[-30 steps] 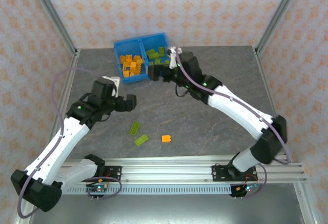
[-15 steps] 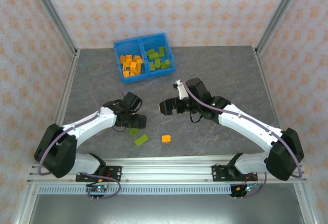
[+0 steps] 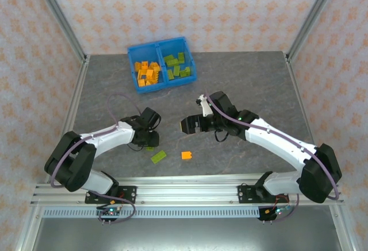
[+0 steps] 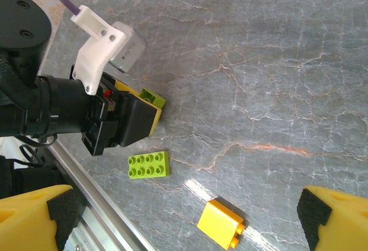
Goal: Sort the legos into containers by color
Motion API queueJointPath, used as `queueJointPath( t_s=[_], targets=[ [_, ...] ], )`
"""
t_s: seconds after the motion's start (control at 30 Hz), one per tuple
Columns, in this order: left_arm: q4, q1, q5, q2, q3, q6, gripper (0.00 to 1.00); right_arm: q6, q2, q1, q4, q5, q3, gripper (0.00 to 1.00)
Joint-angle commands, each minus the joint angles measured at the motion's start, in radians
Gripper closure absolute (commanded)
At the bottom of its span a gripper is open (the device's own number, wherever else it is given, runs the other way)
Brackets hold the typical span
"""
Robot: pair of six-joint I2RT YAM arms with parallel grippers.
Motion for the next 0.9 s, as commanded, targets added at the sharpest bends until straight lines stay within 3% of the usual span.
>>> queueJointPath(
  t_s=[0.0,0.2,0.37,0.87],
  targets=[
    [0.018,-0.004,-0.009,-0.001,-0.018,-0.007,0.69,0.014,-0.039,0.003,-0.030,0.044,-0.005,0.01],
    [-0.027,-0.004,0.013,-0.110,0.094,0.021,0.73,0.011,-0.072,0.003,-0.034,0.066,-0.009,0.00],
    [-0.005,-0.005,-0.017,-0.052,0.320,0.101,0.73,0.038,-0.128,0.003,0.010,0.150,-0.031,0.01],
    [0.046,0.027,-0.365,0.664,1.285,0.274,0.74,0.084,-0.259,0.003,-0.076,0.448,-0.030,0.00]
  ],
)
